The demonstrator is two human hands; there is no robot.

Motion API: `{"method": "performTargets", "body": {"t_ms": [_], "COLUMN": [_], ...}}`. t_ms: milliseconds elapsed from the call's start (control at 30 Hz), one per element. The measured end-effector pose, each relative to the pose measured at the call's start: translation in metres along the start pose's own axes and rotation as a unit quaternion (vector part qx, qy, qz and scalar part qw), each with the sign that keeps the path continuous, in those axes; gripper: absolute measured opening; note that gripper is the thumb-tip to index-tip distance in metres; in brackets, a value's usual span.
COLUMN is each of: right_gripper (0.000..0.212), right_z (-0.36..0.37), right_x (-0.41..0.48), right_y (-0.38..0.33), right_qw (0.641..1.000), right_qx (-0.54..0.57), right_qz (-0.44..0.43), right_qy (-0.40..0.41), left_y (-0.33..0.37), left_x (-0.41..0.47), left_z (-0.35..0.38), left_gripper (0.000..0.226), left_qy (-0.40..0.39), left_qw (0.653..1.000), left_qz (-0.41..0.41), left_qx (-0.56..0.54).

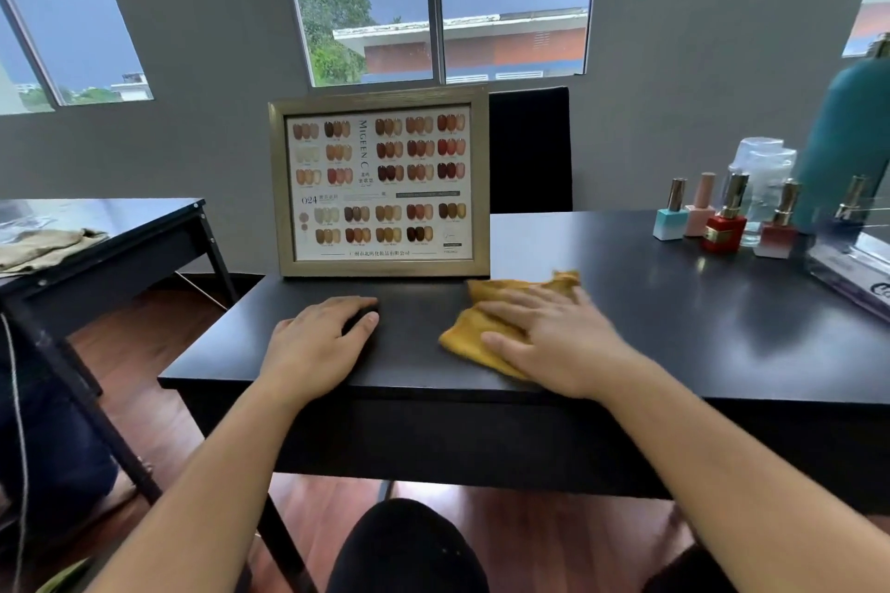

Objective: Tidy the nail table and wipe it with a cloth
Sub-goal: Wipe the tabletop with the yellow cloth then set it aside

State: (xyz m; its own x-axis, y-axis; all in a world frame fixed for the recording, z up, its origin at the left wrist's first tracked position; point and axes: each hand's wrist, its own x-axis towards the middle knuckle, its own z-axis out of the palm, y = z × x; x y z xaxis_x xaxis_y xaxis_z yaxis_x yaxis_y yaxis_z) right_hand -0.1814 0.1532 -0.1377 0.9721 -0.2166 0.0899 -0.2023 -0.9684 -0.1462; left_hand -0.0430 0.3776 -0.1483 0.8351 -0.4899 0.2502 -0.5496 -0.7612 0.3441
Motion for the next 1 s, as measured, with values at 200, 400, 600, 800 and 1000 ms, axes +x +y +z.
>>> {"method": "performTargets", "body": {"t_ms": [200,400,600,800,1000], "right_gripper": [0.065,0.048,0.054,0.056,0.046], "right_z": [-0.007,-0.017,-0.032,-0.026,-0.026], "right_x": [-0.010,-0.040,-0.059,-0.033,-0.050], "right_y": [0.026,0.030,0.110,0.090,0.061], "right_qw": [0.985,0.989,0.991,0.980,0.977], "right_qx": [-0.031,0.041,0.025,-0.038,0.159], "right_qz": [0.168,-0.120,0.119,0.190,-0.124], "right_qy": [-0.014,-0.074,-0.050,-0.046,-0.072], "left_y": [0.020,0.078,0.101,0.100,0.096], "left_x": [0.003,0.008,0.006,0.003,0.002], "left_z": [0.002,0.016,0.031,0.035,0.035], "left_gripper": [0.037,0.040,0.045,0.046,0.045], "left_qy": [0.024,0.005,-0.055,-0.041,-0.032], "left_qw": [0.999,0.999,0.997,0.998,0.998], "left_qz": [-0.027,0.044,0.045,0.044,0.051], "left_qx": [-0.002,0.004,0.021,0.019,0.015]}}
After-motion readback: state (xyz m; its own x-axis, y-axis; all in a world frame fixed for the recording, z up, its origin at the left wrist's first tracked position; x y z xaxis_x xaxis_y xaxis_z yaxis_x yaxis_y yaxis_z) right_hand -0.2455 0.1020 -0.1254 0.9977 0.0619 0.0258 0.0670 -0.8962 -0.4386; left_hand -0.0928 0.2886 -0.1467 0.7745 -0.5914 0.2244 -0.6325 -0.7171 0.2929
